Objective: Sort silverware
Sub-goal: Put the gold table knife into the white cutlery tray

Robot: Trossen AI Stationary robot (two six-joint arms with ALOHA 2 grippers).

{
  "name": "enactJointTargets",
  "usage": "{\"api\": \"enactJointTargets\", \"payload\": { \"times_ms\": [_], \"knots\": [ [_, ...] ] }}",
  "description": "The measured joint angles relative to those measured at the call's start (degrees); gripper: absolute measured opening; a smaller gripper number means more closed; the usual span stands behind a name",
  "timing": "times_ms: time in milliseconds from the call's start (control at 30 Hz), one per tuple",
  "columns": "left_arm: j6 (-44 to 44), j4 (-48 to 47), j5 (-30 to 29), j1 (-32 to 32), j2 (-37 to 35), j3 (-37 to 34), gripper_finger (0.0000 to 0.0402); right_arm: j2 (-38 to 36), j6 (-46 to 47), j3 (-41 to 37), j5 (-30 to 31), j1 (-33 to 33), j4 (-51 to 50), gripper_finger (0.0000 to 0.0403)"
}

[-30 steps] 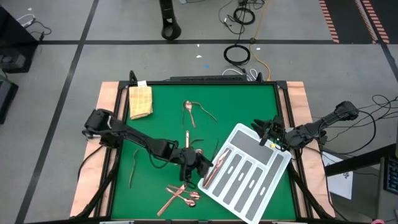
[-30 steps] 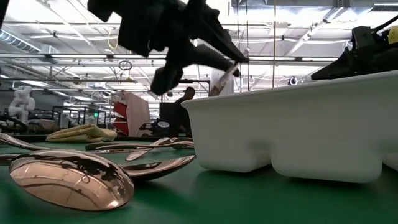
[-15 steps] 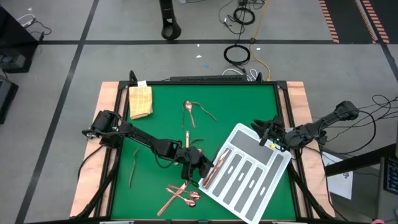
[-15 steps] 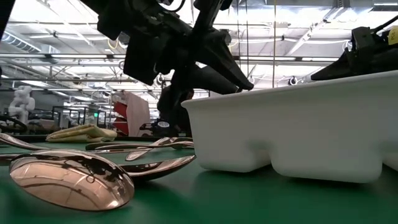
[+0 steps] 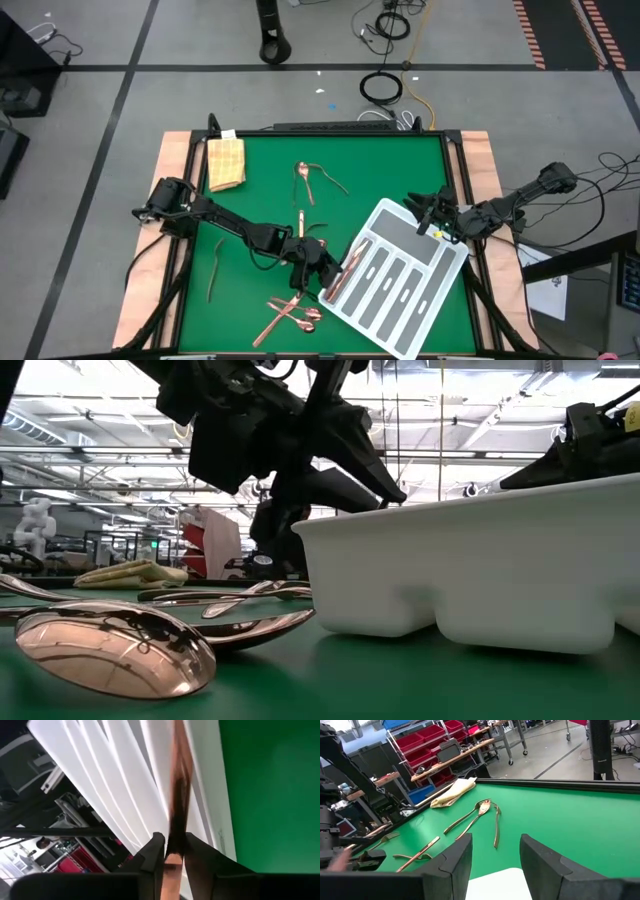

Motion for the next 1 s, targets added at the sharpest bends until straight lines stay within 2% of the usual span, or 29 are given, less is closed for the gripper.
{"api": "enactJointTargets", "payload": {
  "times_ms": [200,400,467,567,667,767,833,900,933,1000],
  "knots": [
    [-2.39,0.23,2.17,-0.02,0.00,0.00,0.0097,0.00,0.01,0.00,-0.02,0.00,0.00,0.0153],
    [-2.42,1.06,2.20,0.00,0.00,0.00,0.0100,0.00,0.00,0.00,0.00,0.00,-0.02,0.0153],
    [-3.74,2.65,0.44,0.02,0.00,0.00,0.0100,0.00,0.00,0.00,0.00,0.00,-0.01,0.0153],
    [-12.40,9.73,-5.79,0.07,-0.53,0.00,0.0101,0.00,0.02,0.00,0.00,0.00,-0.02,0.0153],
    [-29.69,15.38,-14.95,0.41,-2.91,1.66,0.0101,0.00,0.22,0.00,0.00,0.00,0.00,0.0153],
    [-50.83,11.94,-28.60,0.68,-7.15,4.48,0.0101,0.01,0.98,0.00,0.00,0.00,0.01,0.0153],
    [-68.87,3.39,-34.98,1.39,-10.49,6.20,0.0101,0.02,1.75,0.00,0.00,0.01,0.00,0.0153],
    [-90.65,-10.07,-37.55,2.18,-13.75,8.13,0.0101,0.05,2.70,0.00,0.02,0.00,0.00,0.0153],
    [-102.60,-17.66,-37.13,2.66,-15.26,9.15,0.0101,0.07,3.12,0.00,0.00,0.00,0.00,0.0153],
    [-122.99,-32.27,-32.55,3.84,-18.14,11.00,0.0101,0.17,4.32,0.00,0.02,0.00,0.00,0.0153]
  ]
}}
